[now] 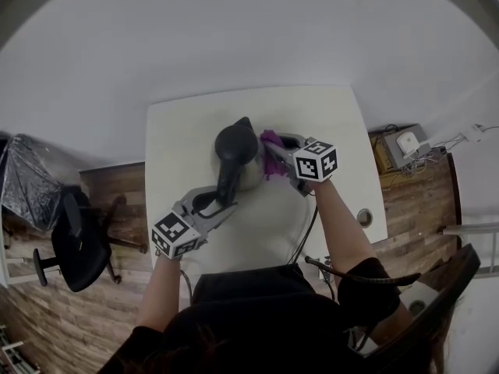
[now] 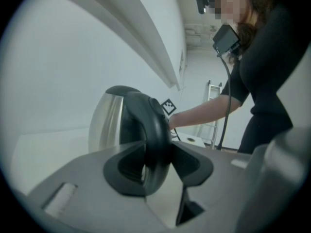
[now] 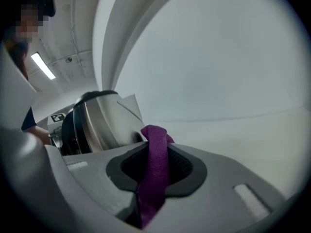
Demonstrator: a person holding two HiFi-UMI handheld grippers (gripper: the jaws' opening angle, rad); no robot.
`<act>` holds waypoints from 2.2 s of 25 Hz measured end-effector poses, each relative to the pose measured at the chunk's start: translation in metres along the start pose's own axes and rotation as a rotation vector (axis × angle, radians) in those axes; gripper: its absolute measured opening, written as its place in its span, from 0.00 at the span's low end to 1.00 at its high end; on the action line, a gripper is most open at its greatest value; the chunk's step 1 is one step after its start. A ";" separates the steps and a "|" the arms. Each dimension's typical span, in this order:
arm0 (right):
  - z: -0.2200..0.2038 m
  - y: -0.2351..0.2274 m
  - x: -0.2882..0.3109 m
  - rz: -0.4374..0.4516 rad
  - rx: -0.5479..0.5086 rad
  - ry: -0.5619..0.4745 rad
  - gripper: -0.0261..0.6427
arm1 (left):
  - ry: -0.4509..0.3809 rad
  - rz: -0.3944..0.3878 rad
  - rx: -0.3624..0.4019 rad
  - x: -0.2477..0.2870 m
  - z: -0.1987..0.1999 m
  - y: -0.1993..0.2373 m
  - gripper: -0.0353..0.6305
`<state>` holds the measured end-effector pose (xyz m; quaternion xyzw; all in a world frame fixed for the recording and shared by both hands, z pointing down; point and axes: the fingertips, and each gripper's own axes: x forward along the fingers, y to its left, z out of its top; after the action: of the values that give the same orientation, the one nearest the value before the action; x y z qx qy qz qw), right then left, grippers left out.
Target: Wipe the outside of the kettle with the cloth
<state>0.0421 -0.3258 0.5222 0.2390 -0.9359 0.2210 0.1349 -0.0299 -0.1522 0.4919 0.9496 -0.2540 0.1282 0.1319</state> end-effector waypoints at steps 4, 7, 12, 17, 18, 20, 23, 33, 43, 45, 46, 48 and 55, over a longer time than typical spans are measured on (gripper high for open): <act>-0.032 -0.006 0.005 -0.016 -0.014 0.099 0.16 | 0.003 0.002 0.002 0.001 0.001 -0.002 0.29; -0.043 -0.006 0.007 -0.034 -0.041 0.143 0.16 | 0.003 -0.002 -0.003 0.002 0.001 -0.006 0.29; -0.064 -0.007 0.010 -0.101 -0.179 0.273 0.16 | -0.004 -0.005 -0.008 0.003 0.003 -0.011 0.29; -0.073 -0.015 0.009 -0.169 -0.233 0.345 0.16 | -0.002 0.002 -0.018 0.008 0.009 -0.009 0.29; -0.067 -0.017 0.005 -0.187 -0.223 0.331 0.16 | -0.003 0.007 -0.023 0.010 0.010 -0.010 0.29; -0.039 -0.015 -0.007 -0.223 -0.206 0.248 0.16 | -0.005 0.006 -0.022 0.010 0.009 -0.010 0.29; 0.031 0.015 -0.037 -0.235 -0.252 0.059 0.16 | -0.013 -0.009 -0.012 0.011 0.006 -0.012 0.29; 0.149 0.187 -0.052 -0.034 -0.591 -0.134 0.16 | -0.020 -0.029 -0.004 0.017 0.010 -0.016 0.29; 0.107 0.178 0.014 -0.121 -0.867 0.164 0.16 | -0.025 -0.053 0.007 0.020 0.005 -0.018 0.28; 0.110 0.164 0.019 -0.131 -0.863 0.188 0.16 | -0.029 -0.049 0.008 0.021 0.004 -0.017 0.28; 0.112 0.158 0.021 -0.133 -0.849 0.192 0.16 | -0.029 -0.046 0.008 0.021 0.004 -0.017 0.28; 0.116 0.146 0.026 -0.134 -0.802 0.196 0.16 | -0.034 -0.041 0.011 0.021 0.008 -0.016 0.28; 0.126 0.105 0.034 -0.146 -0.616 0.170 0.16 | -0.031 -0.065 0.018 0.021 0.007 -0.022 0.28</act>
<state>-0.0587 -0.3160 0.3887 0.2340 -0.9245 -0.0638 0.2942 0.0002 -0.1451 0.4876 0.9603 -0.2238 0.1113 0.1235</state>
